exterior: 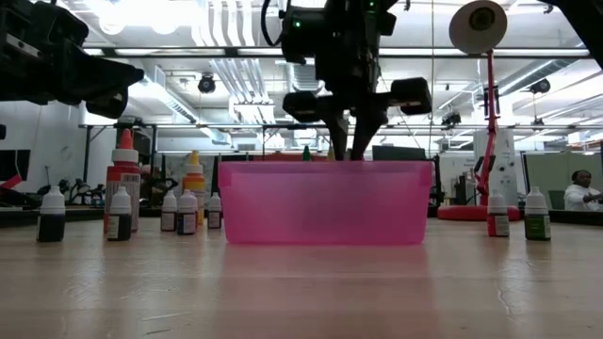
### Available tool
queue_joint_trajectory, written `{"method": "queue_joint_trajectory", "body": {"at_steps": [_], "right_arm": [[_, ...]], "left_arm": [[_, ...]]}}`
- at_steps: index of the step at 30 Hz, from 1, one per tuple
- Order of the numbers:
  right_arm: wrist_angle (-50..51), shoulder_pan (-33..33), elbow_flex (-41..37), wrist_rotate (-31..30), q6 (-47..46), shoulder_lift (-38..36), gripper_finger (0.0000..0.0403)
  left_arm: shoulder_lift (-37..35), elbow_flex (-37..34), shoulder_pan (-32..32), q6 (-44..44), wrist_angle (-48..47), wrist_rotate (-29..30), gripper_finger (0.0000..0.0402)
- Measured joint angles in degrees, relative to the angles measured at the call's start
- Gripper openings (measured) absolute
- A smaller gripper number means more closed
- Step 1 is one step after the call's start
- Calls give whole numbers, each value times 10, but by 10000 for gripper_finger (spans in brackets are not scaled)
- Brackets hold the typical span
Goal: Pick & Place food coloring
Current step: Put the small food coloring bottle into the red bin
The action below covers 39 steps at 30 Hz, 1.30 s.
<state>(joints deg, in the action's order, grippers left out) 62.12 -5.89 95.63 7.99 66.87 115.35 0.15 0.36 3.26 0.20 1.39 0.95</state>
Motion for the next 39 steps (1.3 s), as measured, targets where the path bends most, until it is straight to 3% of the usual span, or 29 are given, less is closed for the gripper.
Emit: {"method": "queue_joint_trajectory", "body": {"at_steps": [19, 39], "right_arm": [[-83, -4, -46, 2, 27, 0, 66], [-75, -13, -48, 13, 21, 29, 66]], "left_arm": [[0, 0, 0, 0, 0, 0, 3], [0, 0, 0, 0, 0, 0, 3]]}}
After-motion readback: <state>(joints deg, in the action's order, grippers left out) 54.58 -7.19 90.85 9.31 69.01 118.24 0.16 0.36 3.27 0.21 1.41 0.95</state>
